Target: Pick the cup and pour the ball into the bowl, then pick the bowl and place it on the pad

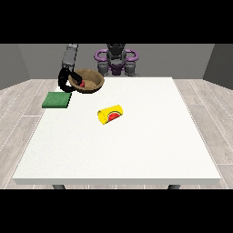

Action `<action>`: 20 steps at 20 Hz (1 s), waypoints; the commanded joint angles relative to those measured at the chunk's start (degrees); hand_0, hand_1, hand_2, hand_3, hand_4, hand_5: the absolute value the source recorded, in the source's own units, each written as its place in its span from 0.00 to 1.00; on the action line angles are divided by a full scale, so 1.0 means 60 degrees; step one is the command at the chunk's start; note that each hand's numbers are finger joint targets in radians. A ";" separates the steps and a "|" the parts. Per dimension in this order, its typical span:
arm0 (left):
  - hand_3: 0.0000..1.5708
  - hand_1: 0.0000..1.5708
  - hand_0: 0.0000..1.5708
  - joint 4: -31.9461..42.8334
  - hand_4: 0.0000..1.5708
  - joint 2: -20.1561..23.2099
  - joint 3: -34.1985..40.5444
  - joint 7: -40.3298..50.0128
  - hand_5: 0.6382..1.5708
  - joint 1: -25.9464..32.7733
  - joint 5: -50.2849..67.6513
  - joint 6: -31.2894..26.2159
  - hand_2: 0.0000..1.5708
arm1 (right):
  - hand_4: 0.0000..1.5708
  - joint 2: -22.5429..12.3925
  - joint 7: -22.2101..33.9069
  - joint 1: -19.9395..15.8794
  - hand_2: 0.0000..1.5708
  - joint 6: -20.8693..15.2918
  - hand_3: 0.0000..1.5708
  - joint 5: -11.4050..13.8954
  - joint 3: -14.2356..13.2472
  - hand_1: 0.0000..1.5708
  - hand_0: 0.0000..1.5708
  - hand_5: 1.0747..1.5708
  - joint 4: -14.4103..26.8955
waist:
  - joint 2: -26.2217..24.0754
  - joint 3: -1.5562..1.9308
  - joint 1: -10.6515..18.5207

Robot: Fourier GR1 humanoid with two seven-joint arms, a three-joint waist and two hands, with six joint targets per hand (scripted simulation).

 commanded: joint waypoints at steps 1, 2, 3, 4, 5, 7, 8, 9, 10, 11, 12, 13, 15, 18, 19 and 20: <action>0.00 0.00 0.00 -0.0024 0.00 0.0329 -0.0003 -0.0034 0.97 0.0011 -0.0086 0.0131 0.00 | 0.83 -0.0213 -0.0019 -0.0140 1.00 0.0257 1.00 -0.0041 -0.0171 1.00 1.00 0.90 0.0302 | 0.0203 0.0030 -0.0076; 0.00 0.00 0.00 0.0062 0.00 0.0137 0.0024 -0.0515 0.97 0.0355 -0.0128 0.0008 0.00 | 0.83 -0.0582 -0.0002 -0.0129 1.00 0.0585 1.00 -0.0114 -0.0270 1.00 1.00 0.90 0.0170 | 0.0251 0.0027 -0.0173; 0.00 0.00 0.00 0.0059 0.00 0.0393 0.0163 -0.0406 0.97 0.0228 0.0105 -0.0374 0.00 | 0.83 -0.0860 -0.0269 -0.0252 1.00 0.0681 1.00 -0.0257 -0.0596 1.00 1.00 0.90 0.0462 | 0.0597 0.0029 0.0078; 0.00 0.00 0.00 -0.0334 0.00 0.0043 -0.0120 -0.0039 0.96 0.0044 -0.0011 0.0219 0.00 | 0.83 -0.0466 -0.0636 -0.0099 1.00 0.0452 1.00 0.0039 -0.0312 1.00 1.00 0.90 0.0735 | 0.0236 0.0034 0.0023; 0.00 0.00 0.00 -0.0205 0.00 0.0215 -0.0040 -0.0149 0.96 0.0037 -0.0003 0.0139 0.00 | 0.83 -0.0646 -0.0451 -0.0163 1.00 0.0616 1.00 -0.0032 -0.0392 1.00 1.00 0.90 0.0706 | 0.0313 0.0032 -0.0103; 0.00 0.00 0.00 -0.0593 0.00 0.0259 -0.0097 0.0085 0.96 -0.0333 0.0009 0.0479 0.00 | 0.83 -0.1080 -0.1199 -0.0238 1.00 0.0777 1.00 0.0153 -0.0500 1.00 1.00 0.90 0.1115 | 0.0644 0.0040 -0.0031; 0.00 0.00 0.00 -0.0975 0.00 -0.0235 -0.0308 -0.0011 0.97 -0.0189 -0.0056 0.0680 0.00 | 0.82 -0.1411 -0.1321 -0.0313 1.00 0.1074 1.00 -0.0091 -0.0847 1.00 1.00 0.89 0.1527 | 0.0682 0.0043 0.0055; 0.00 0.00 0.00 -0.0682 0.00 0.0234 -0.0026 0.0082 0.96 -0.0117 0.0171 0.0240 0.00 | 0.83 -0.1914 -0.1434 -0.0210 1.00 0.1567 1.00 -0.0250 -0.1039 1.00 1.00 0.90 0.1558 | 0.0722 0.0039 0.0098; 0.00 0.00 0.00 -0.0902 0.00 -0.0113 -0.0160 -0.0033 0.96 -0.0097 0.0149 0.0419 0.00 | 0.83 -0.1710 -0.1647 -0.0395 1.00 0.1125 1.00 -0.0165 -0.1138 1.00 1.00 0.91 0.1725 | 0.0780 0.0038 0.0200; 0.00 0.00 0.00 -0.1300 0.00 -0.0384 -0.0385 0.0455 0.96 -0.0218 0.0111 0.0820 0.00 | 0.83 -0.2206 -0.1777 -0.0480 1.00 0.1596 1.00 -0.0360 -0.1422 1.00 1.00 0.92 0.2168 | 0.0614 0.0048 0.0168; 0.00 0.00 0.00 -0.1112 0.00 -0.0074 -0.0242 0.0138 0.96 -0.0161 -0.0006 0.0851 0.00 | 0.83 -0.2335 -0.1829 -0.0428 1.00 0.2006 1.00 -0.0511 -0.1424 1.00 1.00 0.93 0.1992 | 0.0747 0.0041 -0.0085; 0.00 0.00 0.00 -0.1075 0.00 0.0164 -0.0161 0.0562 0.96 -0.0356 0.0234 0.0588 0.00 | 0.83 -0.2690 -0.2046 -0.0525 1.00 0.2124 1.00 -0.0616 -0.1705 1.00 1.00 0.92 0.2240 | 0.0897 0.0044 -0.0011; 0.00 0.00 0.00 -0.0886 0.00 0.0755 0.0203 0.0327 0.96 -0.0479 0.0371 0.0373 0.00 | 0.82 -0.2803 -0.2752 -0.0408 1.00 0.2150 0.78 -0.0844 -0.2059 1.00 1.00 0.93 0.2320 | 0.1543 0.0042 -0.0087; 0.00 0.00 0.00 -0.1352 0.00 0.0297 -0.0021 0.0008 0.96 0.0098 0.0272 0.0379 0.00 | 0.83 -0.2967 -0.2814 -0.0389 1.00 0.2552 0.71 -0.1115 -0.2354 1.00 1.00 0.93 0.2942 | 0.1162 0.0040 0.0281; 0.00 0.00 0.00 -0.1094 0.01 0.0246 -0.0062 -0.0287 0.96 0.0201 0.0136 0.0362 0.00 | 0.83 -0.2574 -0.2675 -0.0397 1.00 0.2287 0.64 -0.0985 -0.2112 1.00 1.00 0.94 0.2679 | 0.1152 0.0033 0.0171; 0.00 0.00 0.00 -0.1900 0.09 0.0166 -0.0134 0.0246 0.96 -0.0340 0.0301 0.0872 0.00 | 0.82 -0.3150 -0.3281 -0.0832 1.00 0.2534 0.60 -0.1142 -0.2576 1.00 1.00 0.94 0.3455 | 0.1808 0.0054 0.0370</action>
